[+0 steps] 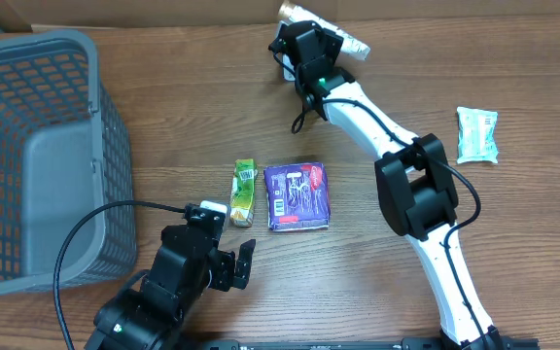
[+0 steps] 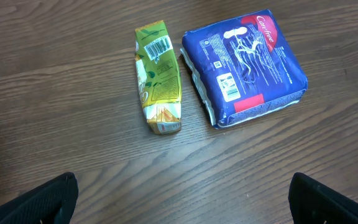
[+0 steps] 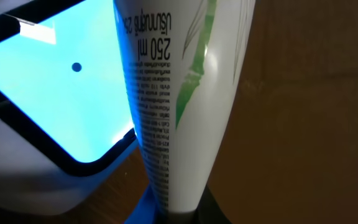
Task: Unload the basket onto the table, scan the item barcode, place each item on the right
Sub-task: 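Hold the tube's label in front of the white scanner, then carry the tube right and set it on the table's right side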
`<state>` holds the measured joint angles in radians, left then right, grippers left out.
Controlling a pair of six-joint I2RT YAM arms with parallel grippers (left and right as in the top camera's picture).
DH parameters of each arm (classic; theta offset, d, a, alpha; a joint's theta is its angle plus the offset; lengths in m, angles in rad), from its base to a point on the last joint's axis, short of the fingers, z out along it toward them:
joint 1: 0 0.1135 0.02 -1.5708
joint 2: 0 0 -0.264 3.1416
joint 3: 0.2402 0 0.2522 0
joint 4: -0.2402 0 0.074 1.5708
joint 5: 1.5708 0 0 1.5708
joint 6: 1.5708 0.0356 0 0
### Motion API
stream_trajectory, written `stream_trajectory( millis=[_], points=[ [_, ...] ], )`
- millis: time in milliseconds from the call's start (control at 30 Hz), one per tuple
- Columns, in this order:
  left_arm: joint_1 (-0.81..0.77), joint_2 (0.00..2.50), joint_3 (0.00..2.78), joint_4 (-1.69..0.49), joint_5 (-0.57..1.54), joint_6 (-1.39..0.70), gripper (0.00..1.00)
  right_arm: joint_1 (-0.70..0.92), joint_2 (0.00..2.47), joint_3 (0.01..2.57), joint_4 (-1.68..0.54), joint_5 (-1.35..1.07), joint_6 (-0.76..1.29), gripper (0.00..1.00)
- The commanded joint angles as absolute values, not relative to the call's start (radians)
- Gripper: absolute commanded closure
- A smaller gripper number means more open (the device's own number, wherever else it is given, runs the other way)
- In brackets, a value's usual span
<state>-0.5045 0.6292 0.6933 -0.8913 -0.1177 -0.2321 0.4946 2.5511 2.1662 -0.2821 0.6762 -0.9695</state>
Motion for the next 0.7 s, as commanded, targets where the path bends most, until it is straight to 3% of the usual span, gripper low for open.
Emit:
stream_trajectory(
  millis=[0,433,667],
  points=[
    [-0.513,0.627,0.69,-0.89,-0.131,-0.216,0.0,0.505,2.427,2.18,-0.323,0.665,-0.873,0.96],
    [-0.513,0.627,0.69,-0.89,-0.131,-0.216,0.0,0.449,1.971,2.18,-0.836,0.245,-0.444,0.96],
    [-0.513,0.627,0.69,-0.89,-0.131,-0.216,0.0,0.358,1.801,2.18,-1.132,0.125,0.234,0.96]
  ],
)
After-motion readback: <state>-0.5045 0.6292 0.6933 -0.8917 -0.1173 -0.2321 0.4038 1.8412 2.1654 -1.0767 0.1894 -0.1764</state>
